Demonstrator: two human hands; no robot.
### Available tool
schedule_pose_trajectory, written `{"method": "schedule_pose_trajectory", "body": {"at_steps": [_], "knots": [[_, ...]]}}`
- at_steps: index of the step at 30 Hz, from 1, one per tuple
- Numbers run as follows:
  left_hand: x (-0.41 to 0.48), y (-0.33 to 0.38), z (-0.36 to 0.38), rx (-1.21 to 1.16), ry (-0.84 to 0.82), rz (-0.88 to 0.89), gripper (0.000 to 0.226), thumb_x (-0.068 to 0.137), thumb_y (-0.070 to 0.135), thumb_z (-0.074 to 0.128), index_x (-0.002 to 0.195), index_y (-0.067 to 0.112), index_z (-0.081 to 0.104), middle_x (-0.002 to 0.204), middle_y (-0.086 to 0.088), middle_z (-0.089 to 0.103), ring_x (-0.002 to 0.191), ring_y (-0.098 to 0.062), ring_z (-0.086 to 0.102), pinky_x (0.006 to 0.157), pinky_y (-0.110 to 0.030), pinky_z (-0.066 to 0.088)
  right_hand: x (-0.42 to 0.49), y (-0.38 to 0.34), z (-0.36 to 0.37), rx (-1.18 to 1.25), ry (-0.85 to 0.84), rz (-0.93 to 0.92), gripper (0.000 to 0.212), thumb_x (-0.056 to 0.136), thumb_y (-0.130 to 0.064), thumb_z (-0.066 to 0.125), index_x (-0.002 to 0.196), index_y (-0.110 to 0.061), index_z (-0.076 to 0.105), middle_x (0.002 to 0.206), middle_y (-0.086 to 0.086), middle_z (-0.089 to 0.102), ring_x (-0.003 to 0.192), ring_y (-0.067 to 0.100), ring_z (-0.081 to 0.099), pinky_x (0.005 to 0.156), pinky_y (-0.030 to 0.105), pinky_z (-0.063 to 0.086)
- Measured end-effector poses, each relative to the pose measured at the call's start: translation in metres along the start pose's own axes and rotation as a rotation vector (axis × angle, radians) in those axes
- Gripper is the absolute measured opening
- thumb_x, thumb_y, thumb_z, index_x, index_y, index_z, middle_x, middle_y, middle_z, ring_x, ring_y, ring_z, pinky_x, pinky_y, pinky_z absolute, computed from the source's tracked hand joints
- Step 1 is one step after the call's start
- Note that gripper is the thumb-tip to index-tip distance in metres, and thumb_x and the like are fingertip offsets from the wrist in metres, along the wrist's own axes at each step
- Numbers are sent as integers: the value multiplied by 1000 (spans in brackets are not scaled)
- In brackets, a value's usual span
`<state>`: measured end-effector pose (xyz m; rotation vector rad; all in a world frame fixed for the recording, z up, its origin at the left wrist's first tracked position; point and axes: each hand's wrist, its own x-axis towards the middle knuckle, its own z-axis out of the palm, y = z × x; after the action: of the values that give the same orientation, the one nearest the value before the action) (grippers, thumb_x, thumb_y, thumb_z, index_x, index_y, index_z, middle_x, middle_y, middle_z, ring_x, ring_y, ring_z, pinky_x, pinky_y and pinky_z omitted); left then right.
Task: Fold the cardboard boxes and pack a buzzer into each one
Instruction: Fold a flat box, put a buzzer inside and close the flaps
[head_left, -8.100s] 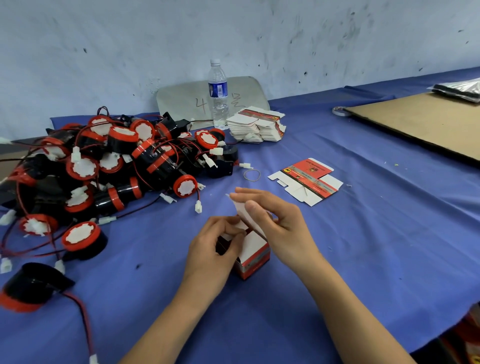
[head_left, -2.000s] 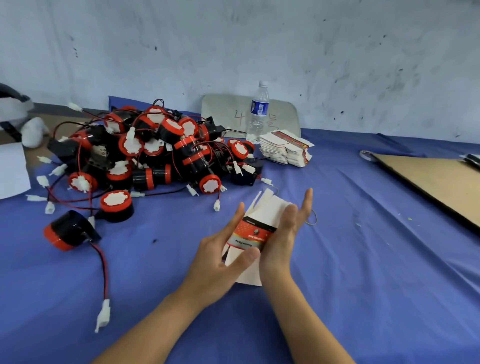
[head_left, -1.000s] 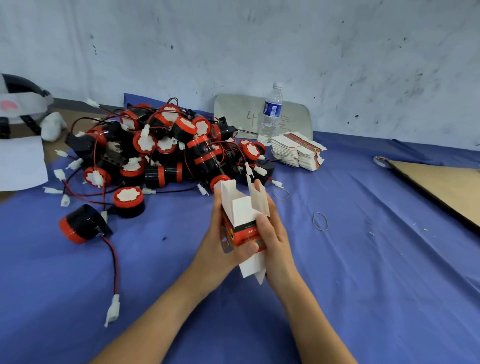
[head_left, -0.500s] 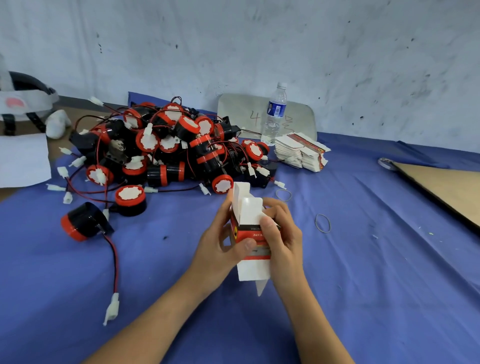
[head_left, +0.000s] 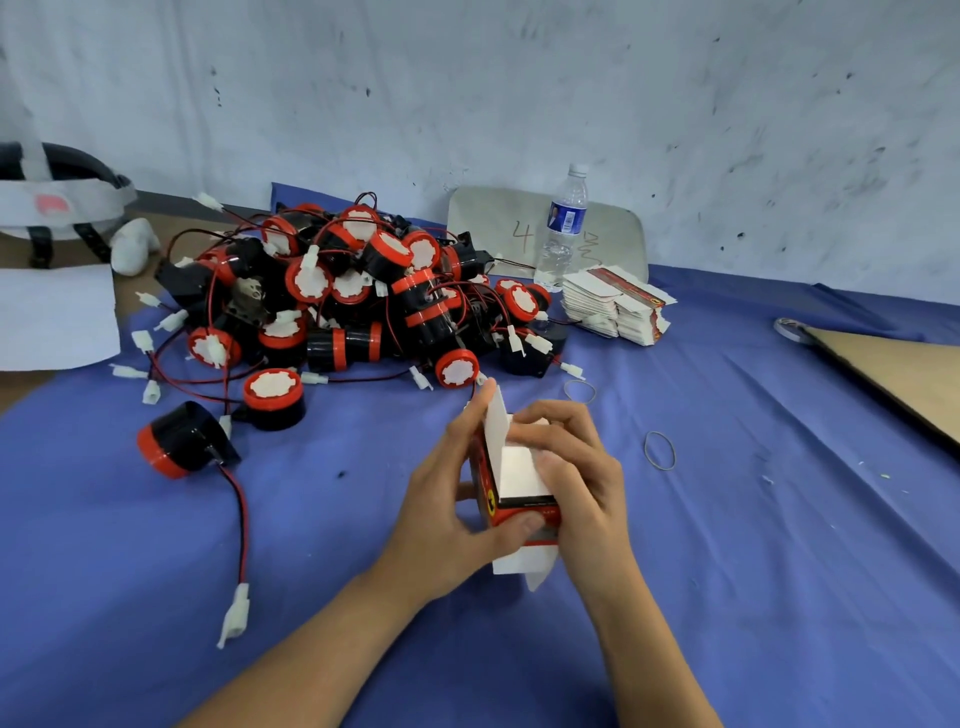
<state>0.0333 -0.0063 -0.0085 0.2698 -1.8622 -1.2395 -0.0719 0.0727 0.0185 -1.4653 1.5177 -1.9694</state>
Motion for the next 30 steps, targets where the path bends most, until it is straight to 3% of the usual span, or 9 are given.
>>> {"method": "schedule_pose_trajectory", "body": {"at_steps": [3,6,9,12,14,19,23,30], "knots": [[2,-1,0,112,6,118,81,77,39,67,142,58,23,144,8,43,129,-8,47,95,-18,46,0,1,1,-35,28,4,27,84,-10,47,83,-17,73,102,2,59,95,17,60,79,22,46],[4,-3,0,149,8,202,60,82,39,63,138,43,40,140,0,44,130,-9,45,96,-16,43,-3,2,3,-13,94,17,25,84,-26,44,87,-13,65,95,3,62,86,18,59,74,27,46],[4,-5,0,160,-8,216,46,84,39,60,128,33,51,135,-6,44,125,-13,50,91,-22,49,-5,3,6,80,147,19,15,82,-25,44,93,-24,54,95,2,64,85,20,61,71,31,50],[2,-5,0,170,-7,197,35,83,43,58,116,30,55,131,-7,43,118,-15,53,85,-33,55,-6,4,8,125,152,-27,26,80,-24,41,101,-31,55,100,-10,65,87,13,63,68,26,52],[2,-5,0,164,-1,192,32,83,43,58,112,29,56,130,-7,43,116,-15,54,83,-34,55,-6,5,8,133,164,-25,29,80,-27,40,104,-32,56,97,-15,64,82,8,62,64,26,52],[2,-4,2,161,15,202,24,82,43,57,101,27,56,125,-3,44,109,-11,54,76,-24,53,-7,7,8,142,187,-15,33,81,-28,41,110,-25,56,91,-2,66,72,15,59,60,26,49],[3,-6,1,178,19,247,22,84,43,57,98,26,56,122,-1,45,101,-11,57,75,-16,49,-6,8,8,130,167,-58,33,82,-25,39,111,-24,55,96,-8,67,76,15,61,61,30,50],[1,-8,2,72,56,222,49,84,63,57,117,30,43,133,1,48,120,-16,54,78,-31,57,-7,9,8,124,158,-77,32,90,-28,39,113,-11,52,99,-14,65,82,12,63,63,30,52]]}}
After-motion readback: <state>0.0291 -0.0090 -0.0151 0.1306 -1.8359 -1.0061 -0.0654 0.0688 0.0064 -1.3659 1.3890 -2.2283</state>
